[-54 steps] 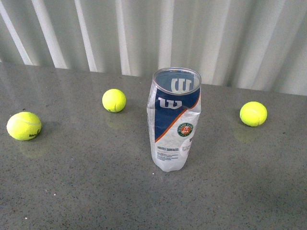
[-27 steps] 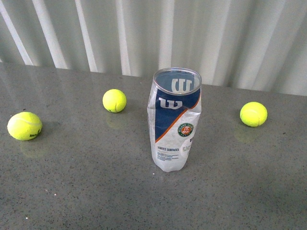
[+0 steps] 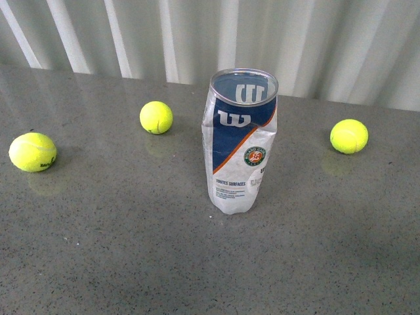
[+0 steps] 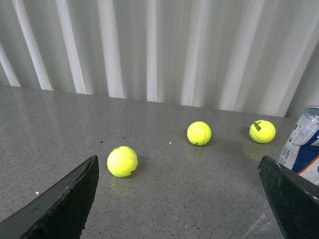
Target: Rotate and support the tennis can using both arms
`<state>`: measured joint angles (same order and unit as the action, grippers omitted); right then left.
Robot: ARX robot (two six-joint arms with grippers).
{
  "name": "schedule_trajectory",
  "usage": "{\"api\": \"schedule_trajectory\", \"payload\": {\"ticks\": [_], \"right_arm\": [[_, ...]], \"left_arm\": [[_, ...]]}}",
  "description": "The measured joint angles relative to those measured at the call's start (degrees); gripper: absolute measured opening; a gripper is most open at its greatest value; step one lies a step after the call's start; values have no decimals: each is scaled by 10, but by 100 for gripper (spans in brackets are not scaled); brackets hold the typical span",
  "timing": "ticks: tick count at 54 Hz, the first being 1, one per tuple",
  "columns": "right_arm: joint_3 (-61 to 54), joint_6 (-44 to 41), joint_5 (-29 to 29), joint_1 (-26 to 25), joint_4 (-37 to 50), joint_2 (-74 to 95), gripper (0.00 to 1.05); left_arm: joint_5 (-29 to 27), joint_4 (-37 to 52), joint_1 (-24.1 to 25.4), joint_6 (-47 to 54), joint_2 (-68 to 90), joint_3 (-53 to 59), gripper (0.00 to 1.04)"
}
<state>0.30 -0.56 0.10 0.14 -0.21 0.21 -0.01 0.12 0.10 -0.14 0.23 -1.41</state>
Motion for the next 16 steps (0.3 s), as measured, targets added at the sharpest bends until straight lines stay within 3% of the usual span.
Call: {"api": "schedule_trajectory", "payload": {"ticks": [16], "right_arm": [[0, 0, 0, 0, 0, 0, 98]], "left_arm": [[0, 0, 0, 0, 0, 0, 98]]}}
